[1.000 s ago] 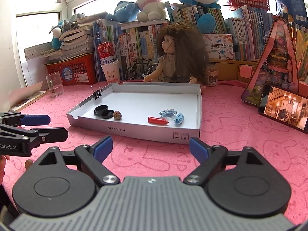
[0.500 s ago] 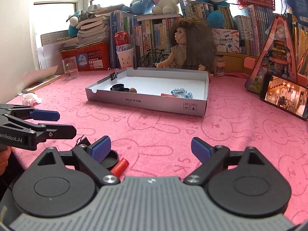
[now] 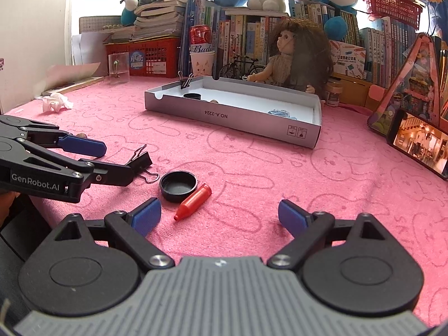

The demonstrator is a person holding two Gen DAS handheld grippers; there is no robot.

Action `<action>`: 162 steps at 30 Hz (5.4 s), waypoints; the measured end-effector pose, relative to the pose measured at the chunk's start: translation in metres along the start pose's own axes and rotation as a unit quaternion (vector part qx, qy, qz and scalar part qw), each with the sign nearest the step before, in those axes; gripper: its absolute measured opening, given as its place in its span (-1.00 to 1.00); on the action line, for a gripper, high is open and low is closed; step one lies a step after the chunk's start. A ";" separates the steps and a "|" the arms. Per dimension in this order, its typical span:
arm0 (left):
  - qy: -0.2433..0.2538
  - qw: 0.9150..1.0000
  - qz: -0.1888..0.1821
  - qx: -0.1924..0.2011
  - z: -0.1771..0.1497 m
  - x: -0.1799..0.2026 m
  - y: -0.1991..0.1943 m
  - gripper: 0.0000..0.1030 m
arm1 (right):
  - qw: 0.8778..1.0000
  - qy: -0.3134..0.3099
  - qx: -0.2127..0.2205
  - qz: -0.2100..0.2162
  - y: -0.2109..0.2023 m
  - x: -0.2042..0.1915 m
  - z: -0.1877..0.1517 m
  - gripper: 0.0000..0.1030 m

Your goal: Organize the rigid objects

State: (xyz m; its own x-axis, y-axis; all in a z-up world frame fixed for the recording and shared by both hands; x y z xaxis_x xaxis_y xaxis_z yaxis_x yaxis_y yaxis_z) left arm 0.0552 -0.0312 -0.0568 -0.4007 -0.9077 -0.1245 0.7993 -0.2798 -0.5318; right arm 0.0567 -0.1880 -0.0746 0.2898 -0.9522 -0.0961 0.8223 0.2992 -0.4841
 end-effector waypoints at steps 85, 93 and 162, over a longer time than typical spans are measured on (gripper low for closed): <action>-0.074 0.991 0.108 -0.015 0.025 -0.016 0.035 -0.40 | 0.988 0.076 0.048 -0.129 0.014 0.004 0.013 0.65; -0.071 0.991 0.111 -0.011 0.025 -0.020 0.031 -0.40 | 0.992 0.059 0.043 -0.100 0.013 0.000 0.014 0.38; -0.091 0.992 0.086 -0.005 0.121 -0.107 0.131 -0.40 | 0.972 0.210 0.030 -0.104 0.107 0.081 0.120 -0.04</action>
State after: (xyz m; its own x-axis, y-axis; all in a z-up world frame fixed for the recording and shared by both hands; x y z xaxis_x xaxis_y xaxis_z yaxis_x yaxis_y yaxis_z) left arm 0.2566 -0.0087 -0.0118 -0.1695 -0.9836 -0.0614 0.8438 -0.1127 -0.5247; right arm 0.2270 -0.2255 -0.0301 -0.1011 -0.9295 -0.3546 0.8725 0.0884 -0.4805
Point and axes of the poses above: each gripper's, at about its wrist camera, not at the fingertips, and y roughly the way its jaws point, x to its right, z to its top, the point moved 8 cm from there along y, roughly the way its jaws point, and after that the axes turned 11 degrees about y, right-handed, at the moved point
